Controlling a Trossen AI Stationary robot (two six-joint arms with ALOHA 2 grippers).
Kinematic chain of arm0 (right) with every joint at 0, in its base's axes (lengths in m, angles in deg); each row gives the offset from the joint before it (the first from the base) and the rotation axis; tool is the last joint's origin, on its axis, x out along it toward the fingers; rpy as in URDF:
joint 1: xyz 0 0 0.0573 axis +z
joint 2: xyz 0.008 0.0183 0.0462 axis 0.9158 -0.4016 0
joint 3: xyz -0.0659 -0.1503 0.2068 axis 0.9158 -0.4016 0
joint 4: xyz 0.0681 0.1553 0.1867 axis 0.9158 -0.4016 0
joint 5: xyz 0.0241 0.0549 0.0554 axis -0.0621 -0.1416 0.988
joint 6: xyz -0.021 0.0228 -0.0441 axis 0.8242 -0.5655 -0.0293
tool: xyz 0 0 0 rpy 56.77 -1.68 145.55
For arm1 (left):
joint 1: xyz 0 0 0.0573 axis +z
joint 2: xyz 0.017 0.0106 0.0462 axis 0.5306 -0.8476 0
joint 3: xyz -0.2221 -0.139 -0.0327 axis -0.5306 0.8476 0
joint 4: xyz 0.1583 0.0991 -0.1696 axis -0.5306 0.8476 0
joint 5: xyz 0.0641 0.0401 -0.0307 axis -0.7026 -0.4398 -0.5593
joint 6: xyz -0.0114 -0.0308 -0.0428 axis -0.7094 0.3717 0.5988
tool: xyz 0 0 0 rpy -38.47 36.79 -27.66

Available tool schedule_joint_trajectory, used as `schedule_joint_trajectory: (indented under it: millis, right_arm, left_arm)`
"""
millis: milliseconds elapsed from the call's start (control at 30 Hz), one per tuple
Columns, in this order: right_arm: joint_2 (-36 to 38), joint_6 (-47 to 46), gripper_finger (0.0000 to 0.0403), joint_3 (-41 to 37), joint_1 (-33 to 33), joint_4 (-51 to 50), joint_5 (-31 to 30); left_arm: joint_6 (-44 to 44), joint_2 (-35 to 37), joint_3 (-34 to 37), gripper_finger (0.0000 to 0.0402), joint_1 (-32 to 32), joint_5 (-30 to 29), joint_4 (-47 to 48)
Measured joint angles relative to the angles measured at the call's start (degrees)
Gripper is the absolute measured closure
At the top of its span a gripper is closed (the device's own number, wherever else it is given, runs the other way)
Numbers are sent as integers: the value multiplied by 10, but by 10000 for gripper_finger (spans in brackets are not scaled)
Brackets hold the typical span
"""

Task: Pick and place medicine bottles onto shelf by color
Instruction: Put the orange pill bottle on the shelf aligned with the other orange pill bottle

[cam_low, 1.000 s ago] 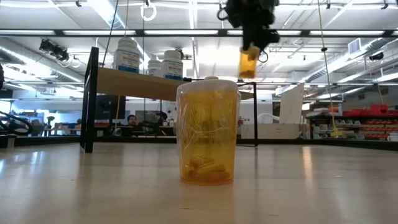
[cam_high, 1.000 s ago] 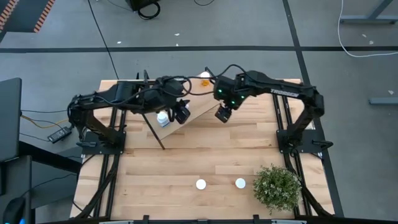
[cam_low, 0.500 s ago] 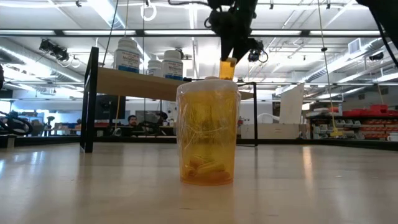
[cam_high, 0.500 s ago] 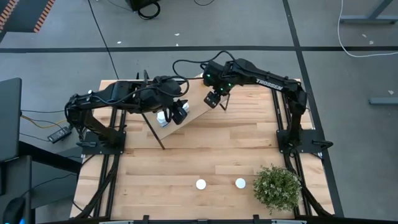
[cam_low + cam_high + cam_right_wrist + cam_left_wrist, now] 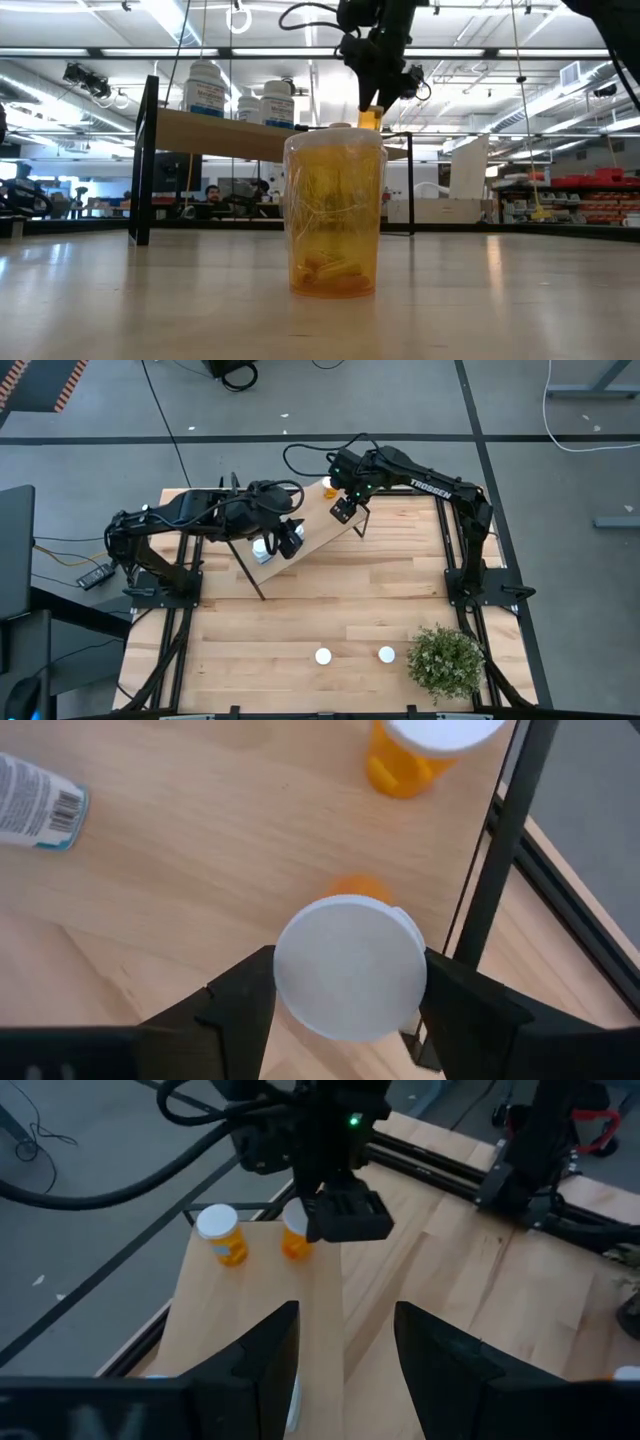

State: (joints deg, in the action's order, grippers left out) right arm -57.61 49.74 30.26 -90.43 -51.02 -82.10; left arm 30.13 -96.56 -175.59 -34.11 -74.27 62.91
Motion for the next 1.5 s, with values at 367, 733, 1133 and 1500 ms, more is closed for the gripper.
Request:
schedule_joint_trajectory:
  millis: [367,733,1133,1500]
  right_arm:
    - [1,-6,170,-19,3,14,0]
    - [1,-7,170,-19,3,12,5]
    - [1,-5,155,-19,3,16,5]
    - [3,10,115,-19,3,29,5]
  left_arm:
    - [0,0,0,230,0,0,-22]
    - [0,0,0,230,0,0,-21]
    - [12,0,0,230,0,0,-21]
    - [61,0,0,230,-9,0,-21]
